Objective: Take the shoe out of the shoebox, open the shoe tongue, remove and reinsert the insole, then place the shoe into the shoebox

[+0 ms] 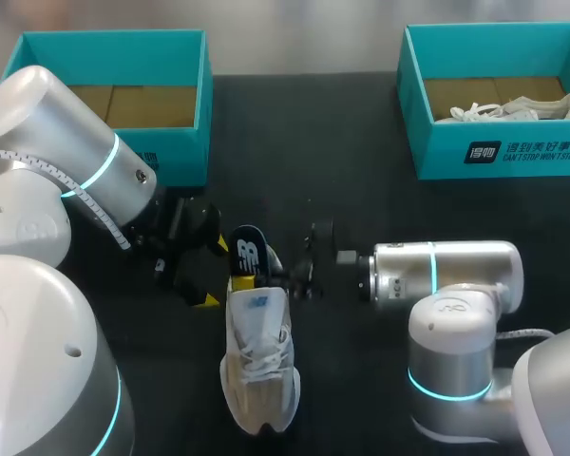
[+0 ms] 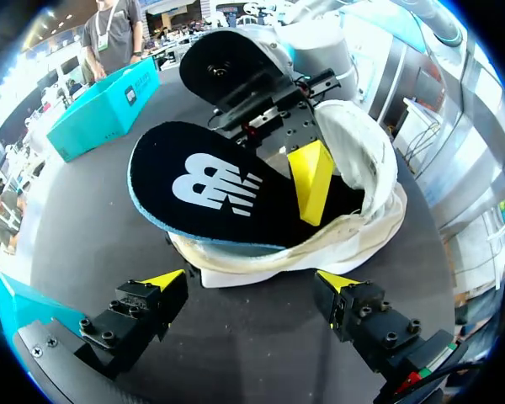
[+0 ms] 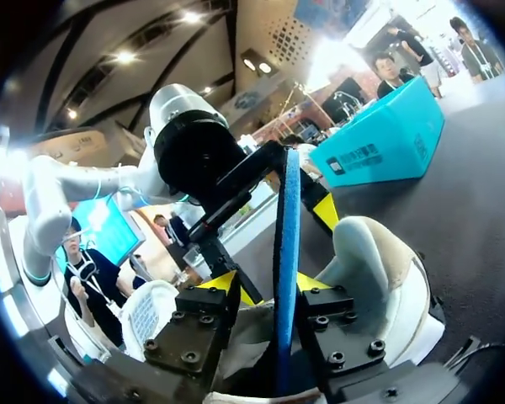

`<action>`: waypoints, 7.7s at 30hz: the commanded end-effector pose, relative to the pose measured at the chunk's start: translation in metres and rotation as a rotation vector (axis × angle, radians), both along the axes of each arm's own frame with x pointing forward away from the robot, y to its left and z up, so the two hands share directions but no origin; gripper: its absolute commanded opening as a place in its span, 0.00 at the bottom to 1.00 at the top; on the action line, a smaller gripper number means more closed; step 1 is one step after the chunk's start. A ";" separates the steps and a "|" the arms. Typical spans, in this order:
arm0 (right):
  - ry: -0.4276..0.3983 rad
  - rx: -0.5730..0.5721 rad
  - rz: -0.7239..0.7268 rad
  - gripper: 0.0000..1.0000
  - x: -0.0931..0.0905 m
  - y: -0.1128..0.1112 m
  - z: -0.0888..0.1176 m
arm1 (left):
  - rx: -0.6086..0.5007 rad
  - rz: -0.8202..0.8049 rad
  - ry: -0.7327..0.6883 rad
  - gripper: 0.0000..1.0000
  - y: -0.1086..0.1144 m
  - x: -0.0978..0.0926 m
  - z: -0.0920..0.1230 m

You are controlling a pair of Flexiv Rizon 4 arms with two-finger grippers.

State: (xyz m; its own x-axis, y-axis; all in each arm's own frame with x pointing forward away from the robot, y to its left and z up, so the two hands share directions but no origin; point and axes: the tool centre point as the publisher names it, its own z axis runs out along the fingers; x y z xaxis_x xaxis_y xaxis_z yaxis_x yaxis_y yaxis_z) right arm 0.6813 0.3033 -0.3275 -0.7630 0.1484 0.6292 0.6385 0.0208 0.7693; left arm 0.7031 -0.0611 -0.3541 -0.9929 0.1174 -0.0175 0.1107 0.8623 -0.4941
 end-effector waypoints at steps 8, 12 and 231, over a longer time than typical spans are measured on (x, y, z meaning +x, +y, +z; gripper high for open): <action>-0.002 -0.075 0.034 0.27 0.013 -0.002 0.011 | 0.000 -0.001 0.000 1.00 0.000 0.000 -0.001; -0.002 -0.085 0.043 0.15 0.018 -0.002 0.011 | 0.000 -0.001 0.000 1.00 0.000 0.000 -0.001; 0.242 -0.784 -0.215 1.00 0.004 -0.078 0.070 | -0.070 -0.273 -0.062 1.00 0.096 0.036 0.107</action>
